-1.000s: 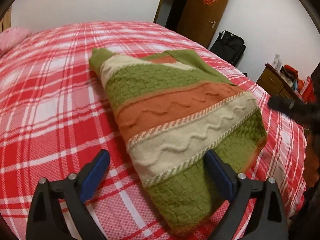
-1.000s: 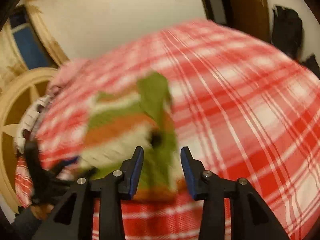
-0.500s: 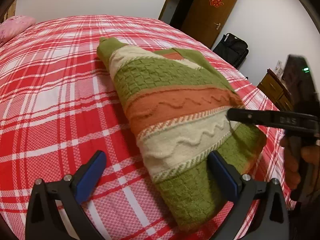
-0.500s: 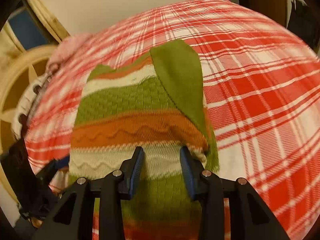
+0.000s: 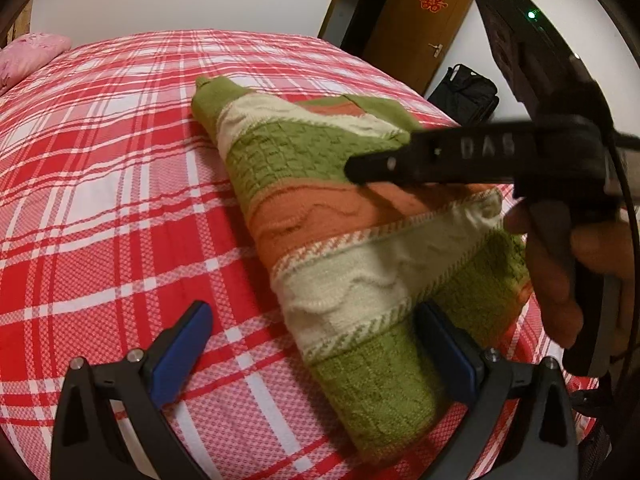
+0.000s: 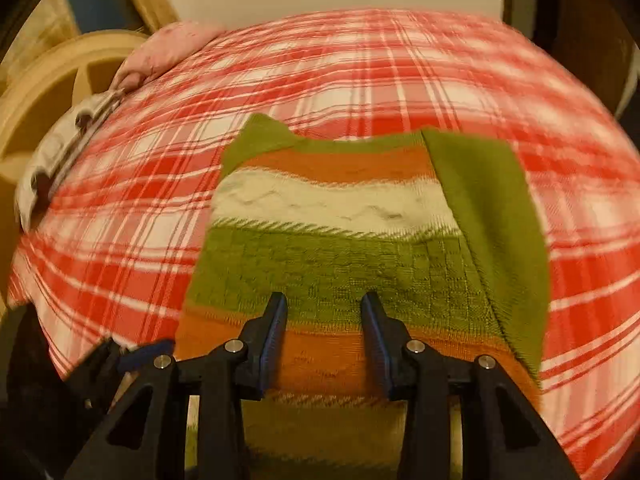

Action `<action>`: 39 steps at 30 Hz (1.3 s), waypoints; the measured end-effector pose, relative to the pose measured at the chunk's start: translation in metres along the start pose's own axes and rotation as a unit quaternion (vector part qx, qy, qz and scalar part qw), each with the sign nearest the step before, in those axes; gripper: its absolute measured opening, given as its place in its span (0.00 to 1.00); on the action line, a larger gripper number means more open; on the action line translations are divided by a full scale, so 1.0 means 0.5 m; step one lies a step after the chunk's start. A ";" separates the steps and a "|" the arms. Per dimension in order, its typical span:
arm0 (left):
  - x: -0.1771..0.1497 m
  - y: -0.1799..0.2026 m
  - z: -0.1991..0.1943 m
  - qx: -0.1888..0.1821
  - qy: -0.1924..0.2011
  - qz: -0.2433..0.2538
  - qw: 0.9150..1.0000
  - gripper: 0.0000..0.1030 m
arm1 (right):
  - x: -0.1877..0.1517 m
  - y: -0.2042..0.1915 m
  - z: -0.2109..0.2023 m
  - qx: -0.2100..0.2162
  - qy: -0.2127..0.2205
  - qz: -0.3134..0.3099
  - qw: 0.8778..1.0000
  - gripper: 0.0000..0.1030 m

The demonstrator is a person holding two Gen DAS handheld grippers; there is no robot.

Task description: Fold small clothes

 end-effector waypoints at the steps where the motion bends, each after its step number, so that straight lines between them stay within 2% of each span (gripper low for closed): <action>1: 0.000 0.000 0.000 0.000 0.000 0.000 1.000 1.00 | -0.001 0.005 -0.007 0.003 0.000 0.005 1.000 0.39; 4: 0.001 -0.001 0.001 -0.001 0.000 -0.001 1.000 1.00 | -0.014 0.009 -0.039 -0.009 0.018 -0.004 1.000 0.39; 7: 0.001 -0.002 0.000 -0.003 0.001 -0.002 1.000 1.00 | -0.056 0.031 -0.098 -0.009 0.055 -0.004 0.998 0.39; 9: 0.000 -0.002 0.000 -0.001 0.001 -0.002 1.000 1.00 | -0.075 0.057 -0.115 -0.032 0.069 0.002 0.997 0.39; 11: -0.001 0.000 0.001 0.001 0.000 0.000 1.000 1.00 | -0.102 0.086 -0.101 -0.059 0.049 0.000 0.997 0.39; 13: -0.001 0.003 0.003 0.006 -0.002 0.003 1.000 1.00 | -0.122 0.095 -0.078 -0.052 0.037 -0.007 0.998 0.39; 17: 0.001 0.005 -0.001 0.020 -0.007 0.003 1.000 1.00 | -0.136 0.085 -0.072 -0.069 0.037 -0.034 0.996 0.39; 20: -0.002 -0.006 -0.023 0.035 -0.001 -0.001 0.999 1.00 | -0.145 0.092 -0.081 -0.050 0.036 -0.037 0.997 0.39; 23: -0.007 -0.037 -0.044 0.032 0.010 -0.031 0.999 1.00 | -0.157 0.116 -0.105 -0.011 0.040 -0.027 0.999 0.39; 26: -0.006 -0.063 -0.045 0.028 0.008 -0.054 0.998 1.00 | -0.156 0.143 -0.127 -0.017 0.051 -0.012 0.998 0.40; 28: 0.000 -0.063 -0.040 0.025 0.008 -0.057 0.998 1.00 | -0.147 0.165 -0.144 -0.003 0.065 0.004 0.998 0.40; 35: 0.005 0.003 -0.001 0.008 -0.014 -0.014 1.000 1.00 | -0.073 0.203 -0.134 0.058 0.078 0.048 0.994 0.40; 37: 0.001 0.012 0.009 0.022 -0.020 0.002 1.000 1.00 | -0.041 0.218 -0.115 0.075 0.077 0.066 0.992 0.41; 39: 0.005 0.010 0.012 0.020 -0.020 0.001 1.000 1.00 | -0.011 0.230 -0.094 0.095 0.071 0.079 0.990 0.42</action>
Point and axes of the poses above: each gripper's, at about its wrist camera, not at the fingertips, and z roughly the way its jaws point, y to its right, x to its top, the point moved 6 cm from there along z, roughly the way its jaws point, and after that the axes turned 5 degrees about -y, right-handed, at the moved point
